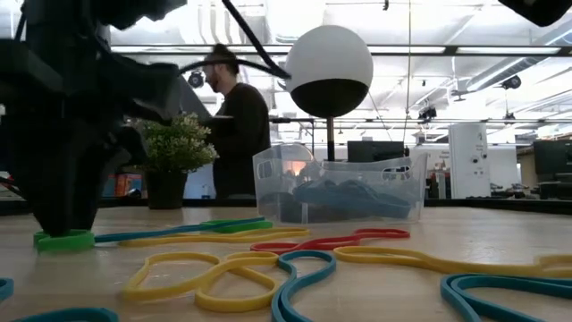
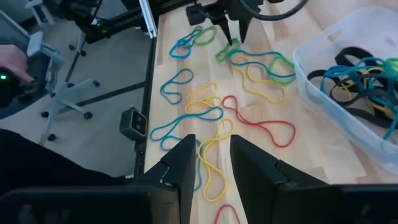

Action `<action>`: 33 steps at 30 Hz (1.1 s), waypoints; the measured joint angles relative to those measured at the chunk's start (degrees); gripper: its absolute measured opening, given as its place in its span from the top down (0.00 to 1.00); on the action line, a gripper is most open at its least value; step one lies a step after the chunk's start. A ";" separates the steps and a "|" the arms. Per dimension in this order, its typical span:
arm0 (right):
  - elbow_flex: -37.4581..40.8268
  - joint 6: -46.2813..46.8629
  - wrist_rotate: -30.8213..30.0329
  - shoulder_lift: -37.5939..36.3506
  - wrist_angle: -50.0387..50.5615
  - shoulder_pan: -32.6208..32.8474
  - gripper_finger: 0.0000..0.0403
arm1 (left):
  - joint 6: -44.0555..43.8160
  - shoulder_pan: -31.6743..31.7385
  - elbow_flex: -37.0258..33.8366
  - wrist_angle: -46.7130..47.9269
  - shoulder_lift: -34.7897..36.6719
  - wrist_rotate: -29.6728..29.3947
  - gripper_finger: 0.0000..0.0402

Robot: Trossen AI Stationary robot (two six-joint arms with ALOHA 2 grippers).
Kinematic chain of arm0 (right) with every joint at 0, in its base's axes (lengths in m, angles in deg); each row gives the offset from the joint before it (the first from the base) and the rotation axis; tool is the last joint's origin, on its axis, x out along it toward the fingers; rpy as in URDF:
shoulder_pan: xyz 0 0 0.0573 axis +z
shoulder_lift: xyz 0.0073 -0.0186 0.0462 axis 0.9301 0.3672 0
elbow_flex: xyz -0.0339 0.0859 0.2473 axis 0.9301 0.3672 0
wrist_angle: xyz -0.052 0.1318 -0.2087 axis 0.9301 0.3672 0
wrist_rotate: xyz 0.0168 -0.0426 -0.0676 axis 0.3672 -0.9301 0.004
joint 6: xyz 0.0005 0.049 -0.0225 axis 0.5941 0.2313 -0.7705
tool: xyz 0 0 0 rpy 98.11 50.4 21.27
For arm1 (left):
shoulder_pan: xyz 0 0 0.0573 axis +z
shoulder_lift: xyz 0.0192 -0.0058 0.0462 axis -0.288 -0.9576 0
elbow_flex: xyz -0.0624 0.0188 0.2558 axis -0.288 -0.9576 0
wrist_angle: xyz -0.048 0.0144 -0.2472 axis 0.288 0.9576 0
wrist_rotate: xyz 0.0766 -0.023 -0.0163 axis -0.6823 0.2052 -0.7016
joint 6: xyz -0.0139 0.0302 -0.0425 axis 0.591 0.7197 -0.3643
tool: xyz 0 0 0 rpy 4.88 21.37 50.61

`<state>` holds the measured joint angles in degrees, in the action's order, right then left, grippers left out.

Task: Pick and place rubber bands into bin
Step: Put the green rubber band into the transparent bin

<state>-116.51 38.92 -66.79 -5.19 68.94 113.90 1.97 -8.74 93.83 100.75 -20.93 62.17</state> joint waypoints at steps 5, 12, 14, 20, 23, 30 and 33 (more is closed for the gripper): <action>0.00 0.26 0.05 0.02 0.03 0.20 0.76 | -3.50 0.02 0.65 0.17 -2.43 0.04 0.75; 0.01 0.47 0.11 0.02 0.04 0.20 0.76 | -5.84 0.02 0.61 1.51 -3.54 -0.05 0.89; 0.00 0.47 0.12 0.02 0.16 0.20 0.76 | -5.85 0.08 0.57 1.66 -3.50 -0.32 0.96; 0.02 0.45 0.13 0.02 1.95 0.18 0.78 | -5.88 0.09 0.50 2.27 -2.28 -0.44 1.00; 0.00 0.49 0.13 0.04 2.99 0.18 0.79 | -5.94 0.11 0.33 2.73 -0.23 -0.30 1.00; 0.16 -0.20 0.09 0.04 3.06 0.18 0.82 | -7.50 0.02 3.00 11.48 8.45 -0.68 1.00; 0.71 -0.23 0.05 0.04 3.27 0.18 0.83 | -7.53 0.04 5.34 13.49 11.97 -4.64 1.00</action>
<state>-115.81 38.69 -66.74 -5.14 72.21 114.08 -5.56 -8.69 99.17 114.24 -8.96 57.53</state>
